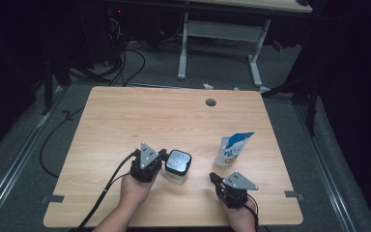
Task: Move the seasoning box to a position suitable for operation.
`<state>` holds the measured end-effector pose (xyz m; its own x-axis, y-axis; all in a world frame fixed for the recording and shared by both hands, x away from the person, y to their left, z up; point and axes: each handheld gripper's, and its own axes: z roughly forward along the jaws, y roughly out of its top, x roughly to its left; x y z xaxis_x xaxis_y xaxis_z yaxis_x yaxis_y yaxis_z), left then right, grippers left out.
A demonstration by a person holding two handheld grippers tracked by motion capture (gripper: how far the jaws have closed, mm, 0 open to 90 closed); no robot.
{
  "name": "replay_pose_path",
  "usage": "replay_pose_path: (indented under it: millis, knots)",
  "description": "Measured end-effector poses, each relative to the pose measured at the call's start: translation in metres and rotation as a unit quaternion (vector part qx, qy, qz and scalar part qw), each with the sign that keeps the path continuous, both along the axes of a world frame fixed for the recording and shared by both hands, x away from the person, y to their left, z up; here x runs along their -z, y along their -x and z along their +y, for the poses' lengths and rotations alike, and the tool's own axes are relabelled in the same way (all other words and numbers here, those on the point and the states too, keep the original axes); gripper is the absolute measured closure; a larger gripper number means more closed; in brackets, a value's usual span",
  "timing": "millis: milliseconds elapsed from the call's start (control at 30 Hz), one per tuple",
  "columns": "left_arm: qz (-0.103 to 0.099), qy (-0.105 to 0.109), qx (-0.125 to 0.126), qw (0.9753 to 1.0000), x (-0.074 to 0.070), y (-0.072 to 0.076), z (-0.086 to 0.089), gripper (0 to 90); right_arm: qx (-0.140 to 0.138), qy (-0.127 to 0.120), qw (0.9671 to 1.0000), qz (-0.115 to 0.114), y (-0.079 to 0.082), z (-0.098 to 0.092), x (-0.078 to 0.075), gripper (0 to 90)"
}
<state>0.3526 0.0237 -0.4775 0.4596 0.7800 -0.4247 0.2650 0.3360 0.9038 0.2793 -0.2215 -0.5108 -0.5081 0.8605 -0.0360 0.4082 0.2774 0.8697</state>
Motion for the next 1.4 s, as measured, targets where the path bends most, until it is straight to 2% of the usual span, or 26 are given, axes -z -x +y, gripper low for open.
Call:
replay_pose_path:
  millis: [267, 333, 433, 700, 867, 1400]
  knots:
    - [-0.002, 0.017, -0.001, 0.9999, 0.002, 0.000, 0.002, 90.0, -0.006, 0.010, 0.9999, -0.002, 0.001, 0.010, 0.002, 88.3]
    - [-0.004, 0.017, 0.000, 0.9998, 0.002, 0.001, 0.002, 90.0, -0.007, 0.015, 0.9998, -0.012, 0.002, 0.014, 0.001, 89.4]
    - [-0.003, 0.024, 0.002, 0.9997, 0.002, 0.001, 0.002, 90.0, -0.008, 0.010, 0.9997, -0.020, 0.002, 0.021, -0.003, 89.9]
    - [-0.012, 0.023, 0.003, 0.9997, 0.003, 0.001, 0.002, 90.0, -0.010, 0.015, 0.9994, -0.029, -0.004, 0.040, -0.004, 89.9]
    - [-0.013, 0.024, 0.003, 0.9996, 0.004, 0.001, 0.002, 90.0, -0.009, 0.013, 0.9992, -0.036, -0.007, 0.044, -0.009, 89.9]
    - [-0.009, 0.037, 0.002, 0.9993, 0.004, 0.000, 0.004, 90.0, -0.014, 0.013, 0.9991, -0.039, -0.012, 0.051, -0.011, 89.9]
